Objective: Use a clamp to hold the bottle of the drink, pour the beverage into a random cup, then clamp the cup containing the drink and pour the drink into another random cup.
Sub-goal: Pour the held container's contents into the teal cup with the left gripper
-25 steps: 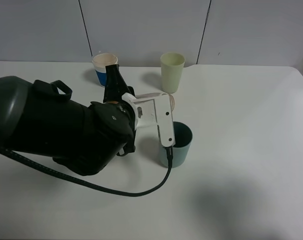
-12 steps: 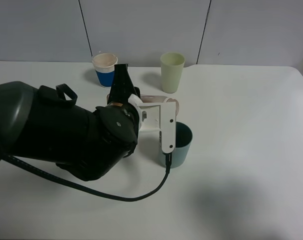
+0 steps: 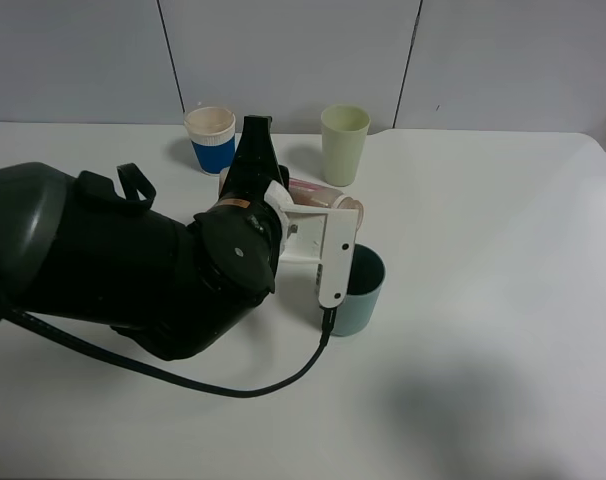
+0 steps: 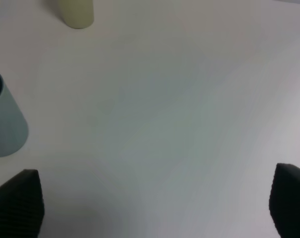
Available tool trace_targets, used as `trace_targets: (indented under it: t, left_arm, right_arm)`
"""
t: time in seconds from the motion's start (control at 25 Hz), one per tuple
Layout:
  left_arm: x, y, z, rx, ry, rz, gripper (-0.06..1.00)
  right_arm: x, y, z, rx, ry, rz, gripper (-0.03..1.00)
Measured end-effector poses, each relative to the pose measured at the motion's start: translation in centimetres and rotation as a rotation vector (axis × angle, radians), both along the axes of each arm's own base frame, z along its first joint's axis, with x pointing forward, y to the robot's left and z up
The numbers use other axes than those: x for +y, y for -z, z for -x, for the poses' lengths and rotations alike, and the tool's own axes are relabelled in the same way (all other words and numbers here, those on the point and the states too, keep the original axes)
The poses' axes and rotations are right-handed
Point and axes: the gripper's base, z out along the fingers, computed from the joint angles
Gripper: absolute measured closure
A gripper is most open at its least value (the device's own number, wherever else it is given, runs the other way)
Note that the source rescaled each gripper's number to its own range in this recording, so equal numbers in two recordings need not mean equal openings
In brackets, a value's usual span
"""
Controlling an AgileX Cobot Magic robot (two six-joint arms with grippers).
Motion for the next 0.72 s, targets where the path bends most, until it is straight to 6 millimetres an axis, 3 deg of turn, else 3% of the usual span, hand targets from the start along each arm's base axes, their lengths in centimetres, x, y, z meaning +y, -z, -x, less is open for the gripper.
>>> trace_targets:
  t: [0.72]
  left_arm:
    - [-0.14, -0.33, -0.13, -0.040, 0.051, -0.084, 0.93]
  right_arm:
    - [0.00, 0.00, 0.00, 0.000, 0.000, 0.000, 0.23]
